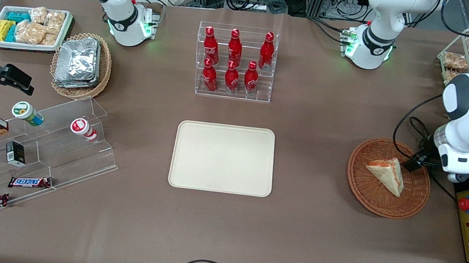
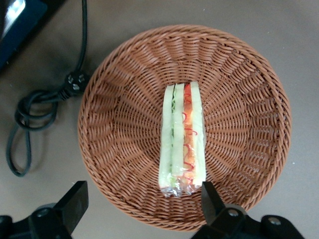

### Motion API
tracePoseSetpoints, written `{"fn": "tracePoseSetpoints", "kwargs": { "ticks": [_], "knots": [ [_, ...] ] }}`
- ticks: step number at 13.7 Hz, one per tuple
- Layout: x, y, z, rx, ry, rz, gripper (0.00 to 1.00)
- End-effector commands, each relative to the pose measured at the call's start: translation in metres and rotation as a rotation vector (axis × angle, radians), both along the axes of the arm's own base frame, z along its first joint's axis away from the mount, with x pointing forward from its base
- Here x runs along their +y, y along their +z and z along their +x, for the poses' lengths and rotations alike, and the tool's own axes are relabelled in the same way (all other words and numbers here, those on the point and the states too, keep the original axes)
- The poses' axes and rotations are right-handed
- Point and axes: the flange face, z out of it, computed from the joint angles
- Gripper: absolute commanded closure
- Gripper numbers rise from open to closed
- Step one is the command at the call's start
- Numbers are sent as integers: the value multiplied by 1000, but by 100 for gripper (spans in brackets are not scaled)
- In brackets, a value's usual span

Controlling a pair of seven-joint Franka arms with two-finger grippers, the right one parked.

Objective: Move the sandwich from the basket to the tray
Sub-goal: 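Move the left gripper over the sandwich in the wicker basket, then lower the left gripper and close it on the triangular sandwich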

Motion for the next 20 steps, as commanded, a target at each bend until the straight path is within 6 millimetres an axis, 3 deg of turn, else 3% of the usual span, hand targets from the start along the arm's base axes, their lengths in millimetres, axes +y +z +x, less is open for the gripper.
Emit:
{"fn": "tracePoseSetpoints", "kwargs": {
  "ticks": [1, 4, 8, 14, 18, 19, 20],
  "knots": [
    [-14, -20, 2, 15, 18, -6, 0],
    [-30, -32, 5, 12, -13, -7, 0],
    [-26, -59, 10, -2, -8, -11, 0],
    [-16, -65, 9, 12, 4, -9, 0],
    [-18, -108, 10, 5, 30, -13, 0],
    [-18, -105, 11, -2, 32, -12, 16],
    [-18, -98, 12, -13, 41, -12, 47]
  ]
}}
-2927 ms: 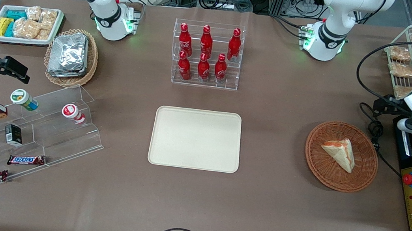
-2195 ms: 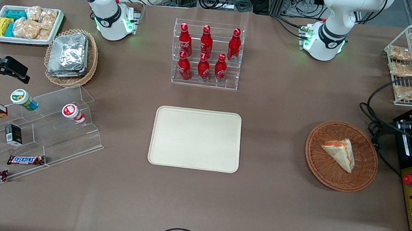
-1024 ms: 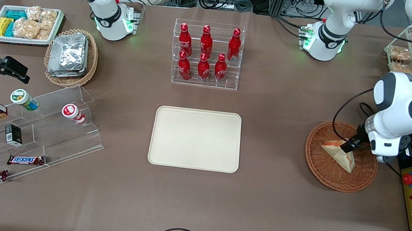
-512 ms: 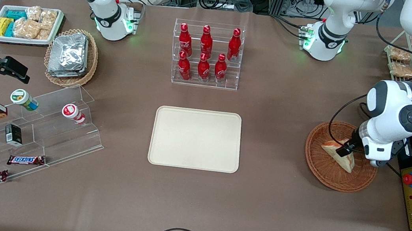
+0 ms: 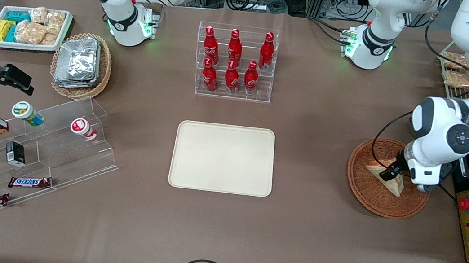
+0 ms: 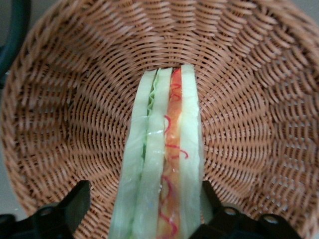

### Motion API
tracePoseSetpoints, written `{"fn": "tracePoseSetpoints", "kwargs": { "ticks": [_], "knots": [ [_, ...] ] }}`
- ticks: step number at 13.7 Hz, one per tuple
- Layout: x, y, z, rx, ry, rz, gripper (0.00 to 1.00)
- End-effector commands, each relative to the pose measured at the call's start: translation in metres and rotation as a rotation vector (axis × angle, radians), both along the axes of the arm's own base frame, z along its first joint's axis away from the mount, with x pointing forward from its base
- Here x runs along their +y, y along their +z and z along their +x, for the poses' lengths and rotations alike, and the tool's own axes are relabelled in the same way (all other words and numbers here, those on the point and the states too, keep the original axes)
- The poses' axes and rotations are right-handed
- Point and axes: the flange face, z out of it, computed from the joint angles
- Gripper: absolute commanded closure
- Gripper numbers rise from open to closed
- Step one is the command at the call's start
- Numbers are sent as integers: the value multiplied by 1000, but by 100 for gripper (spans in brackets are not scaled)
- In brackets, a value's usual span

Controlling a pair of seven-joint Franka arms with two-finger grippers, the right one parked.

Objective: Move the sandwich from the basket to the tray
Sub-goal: 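Lower the left gripper and close it on the triangular sandwich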

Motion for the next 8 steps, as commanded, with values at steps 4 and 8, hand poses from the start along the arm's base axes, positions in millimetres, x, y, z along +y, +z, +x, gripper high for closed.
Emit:
{"fn": "tracePoseSetpoints", "kwargs": {
  "ticks": [4, 8],
  "knots": [
    [-1, 50, 15, -62, 48, 6, 100],
    [-41, 136, 53, 22, -31, 10, 100]
  ]
}}
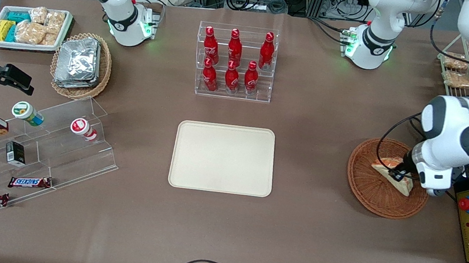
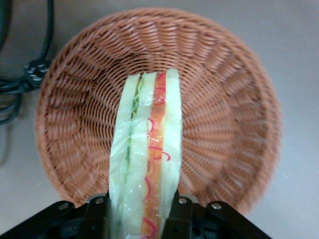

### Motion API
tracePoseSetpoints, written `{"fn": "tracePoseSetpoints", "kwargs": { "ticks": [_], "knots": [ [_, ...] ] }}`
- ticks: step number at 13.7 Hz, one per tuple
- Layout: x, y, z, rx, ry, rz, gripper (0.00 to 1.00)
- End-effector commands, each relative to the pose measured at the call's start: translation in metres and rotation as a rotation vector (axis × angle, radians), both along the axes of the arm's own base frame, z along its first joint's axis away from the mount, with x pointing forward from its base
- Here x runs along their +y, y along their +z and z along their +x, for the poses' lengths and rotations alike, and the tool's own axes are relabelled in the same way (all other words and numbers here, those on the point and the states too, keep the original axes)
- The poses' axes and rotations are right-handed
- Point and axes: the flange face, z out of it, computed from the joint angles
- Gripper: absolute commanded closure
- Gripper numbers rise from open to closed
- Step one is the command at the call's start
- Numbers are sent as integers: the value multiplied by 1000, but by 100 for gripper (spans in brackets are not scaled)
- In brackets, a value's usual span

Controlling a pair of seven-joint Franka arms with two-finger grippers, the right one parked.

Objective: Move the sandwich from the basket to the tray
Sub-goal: 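Lift the sandwich and carry it over the cream tray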

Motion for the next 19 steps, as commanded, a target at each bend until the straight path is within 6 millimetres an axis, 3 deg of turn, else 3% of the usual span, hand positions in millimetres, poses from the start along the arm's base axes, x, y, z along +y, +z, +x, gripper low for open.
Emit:
{"fn": "tracePoseSetpoints", "kwargs": {
  "ticks": [1, 3, 5, 7, 10, 11, 15, 18, 19],
  "knots": [
    [-52, 69, 28, 0, -105, -3, 100],
    [-118, 99, 37, 50, -350, -32, 100],
    [-201, 117, 32, 53, -563, -54, 100],
    [-283, 104, 16, 59, -714, -68, 100],
    [-389, 48, 7, 91, -862, -96, 100],
    [-410, 29, 5, 106, -878, -100, 100],
    [-448, -33, 9, 37, -851, -115, 100],
    [-454, -60, 13, -6, -861, -85, 100],
    [-457, -68, 10, -3, -866, -86, 90]
  ]
}}
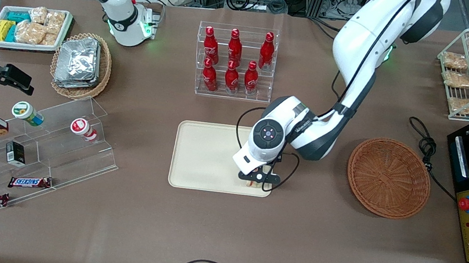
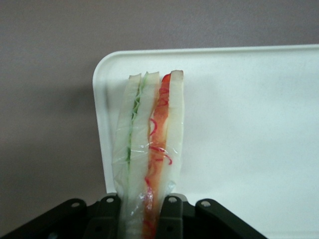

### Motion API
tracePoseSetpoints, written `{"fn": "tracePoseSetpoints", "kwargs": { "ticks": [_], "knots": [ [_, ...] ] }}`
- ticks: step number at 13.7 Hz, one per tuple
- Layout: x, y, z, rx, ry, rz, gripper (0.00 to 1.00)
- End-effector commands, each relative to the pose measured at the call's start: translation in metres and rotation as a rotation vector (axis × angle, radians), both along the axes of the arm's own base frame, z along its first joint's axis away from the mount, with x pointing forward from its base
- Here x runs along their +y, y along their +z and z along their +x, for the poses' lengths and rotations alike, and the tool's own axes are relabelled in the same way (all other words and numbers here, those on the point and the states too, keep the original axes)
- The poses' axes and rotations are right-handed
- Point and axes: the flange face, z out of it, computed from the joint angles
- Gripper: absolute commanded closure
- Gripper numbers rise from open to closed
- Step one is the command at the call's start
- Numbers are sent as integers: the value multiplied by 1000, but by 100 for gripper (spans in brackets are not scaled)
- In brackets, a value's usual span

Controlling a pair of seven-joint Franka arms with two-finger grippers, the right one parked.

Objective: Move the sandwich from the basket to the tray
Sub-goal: 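Lower the sandwich onto the tray and open the left gripper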

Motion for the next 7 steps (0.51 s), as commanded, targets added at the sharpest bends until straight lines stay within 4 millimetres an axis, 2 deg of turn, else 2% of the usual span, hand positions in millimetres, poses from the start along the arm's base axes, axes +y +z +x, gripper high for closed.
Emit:
{"fn": "tracePoseSetpoints", "kwargs": {
  "ticks": [1, 2, 5, 7],
  "knots": [
    [-12, -7, -1, -26, -4, 17, 52],
    [-10, -11, -1, -24, -12, 23, 1],
    [-9, -4, 1, -31, -8, 19, 0],
    [-2, 16, 9, -51, 2, 10, 0]
  ]
}}
